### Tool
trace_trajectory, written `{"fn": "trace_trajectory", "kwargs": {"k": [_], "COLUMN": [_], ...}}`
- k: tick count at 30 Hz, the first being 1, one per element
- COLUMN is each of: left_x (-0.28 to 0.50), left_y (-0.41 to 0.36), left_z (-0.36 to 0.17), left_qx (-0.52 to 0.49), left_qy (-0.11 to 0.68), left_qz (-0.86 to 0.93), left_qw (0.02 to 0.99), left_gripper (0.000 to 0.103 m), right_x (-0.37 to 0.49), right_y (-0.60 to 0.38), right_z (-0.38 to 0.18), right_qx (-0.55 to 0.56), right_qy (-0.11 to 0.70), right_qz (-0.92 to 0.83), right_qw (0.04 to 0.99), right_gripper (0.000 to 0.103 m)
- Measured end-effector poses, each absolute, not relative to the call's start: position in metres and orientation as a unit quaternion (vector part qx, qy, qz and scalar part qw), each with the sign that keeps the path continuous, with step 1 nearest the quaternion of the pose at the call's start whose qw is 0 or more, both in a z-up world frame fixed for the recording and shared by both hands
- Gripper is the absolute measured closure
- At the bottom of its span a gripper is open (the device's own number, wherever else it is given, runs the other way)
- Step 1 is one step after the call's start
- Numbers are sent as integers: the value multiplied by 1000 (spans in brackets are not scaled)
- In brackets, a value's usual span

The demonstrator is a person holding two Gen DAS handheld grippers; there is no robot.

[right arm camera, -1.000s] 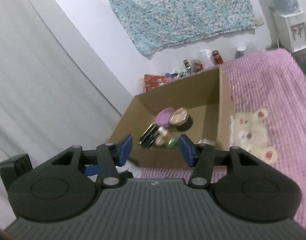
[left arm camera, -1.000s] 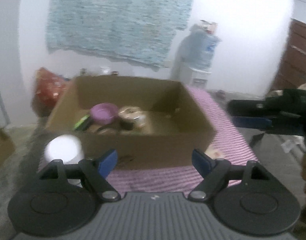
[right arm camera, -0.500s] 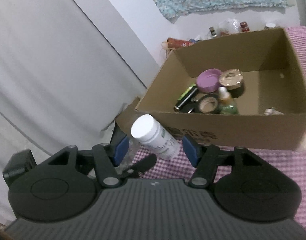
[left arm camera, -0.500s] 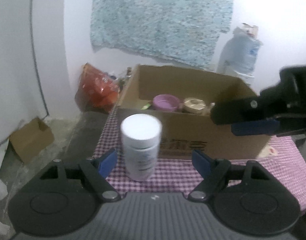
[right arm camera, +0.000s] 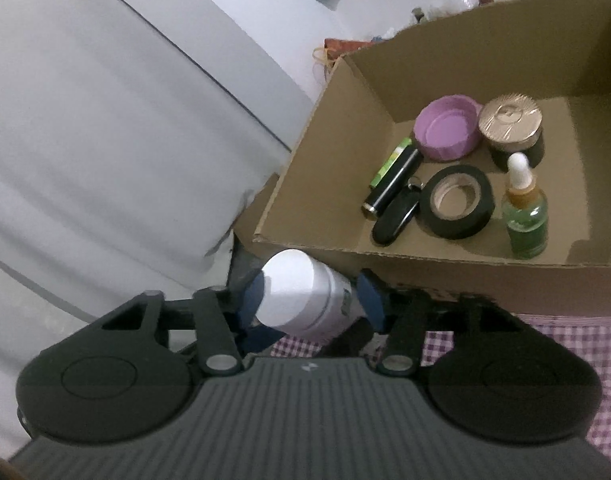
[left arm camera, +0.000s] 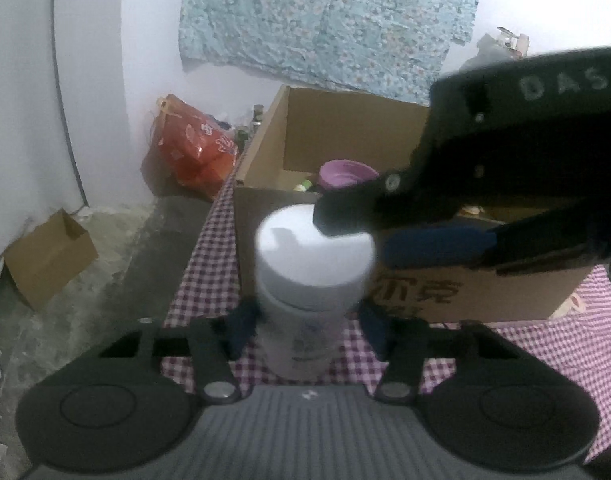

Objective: Organize rigid objects
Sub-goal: 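Move the open right gripper back to the white supplement bottle, then close the right gripper around the white supplement bottle and lift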

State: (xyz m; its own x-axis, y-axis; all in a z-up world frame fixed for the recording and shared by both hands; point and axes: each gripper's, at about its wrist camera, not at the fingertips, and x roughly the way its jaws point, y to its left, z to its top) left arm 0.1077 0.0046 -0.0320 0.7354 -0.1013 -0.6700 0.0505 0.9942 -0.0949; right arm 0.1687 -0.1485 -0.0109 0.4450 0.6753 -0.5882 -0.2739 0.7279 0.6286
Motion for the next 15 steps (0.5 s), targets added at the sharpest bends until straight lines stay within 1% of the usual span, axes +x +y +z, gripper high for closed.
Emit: {"fn": "trace_trajectory", "kwargs": {"k": [1, 2, 5, 15], "left_x": [107, 107, 104, 88], "left_y": [3, 3, -1, -24], "left_z": [-32, -32, -32, -22], "left_qx": [-38, -41, -41, -45], "left_qy": [361, 361, 361, 359], "left_qz": [-41, -42, -43, -82], "left_qw": [931, 931, 931, 929], "left_gripper": [48, 49, 49, 49], "right_x": [170, 171, 169, 148], "right_y": [-148, -149, -153, -182], "right_z": [-13, -14, -18, -9], "right_qx": [231, 233, 240, 254], "right_qy": [442, 444, 447, 440], "right_qz": [290, 291, 290, 273], "right_qw": [817, 814, 812, 817], "right_gripper": [63, 67, 72, 72]}}
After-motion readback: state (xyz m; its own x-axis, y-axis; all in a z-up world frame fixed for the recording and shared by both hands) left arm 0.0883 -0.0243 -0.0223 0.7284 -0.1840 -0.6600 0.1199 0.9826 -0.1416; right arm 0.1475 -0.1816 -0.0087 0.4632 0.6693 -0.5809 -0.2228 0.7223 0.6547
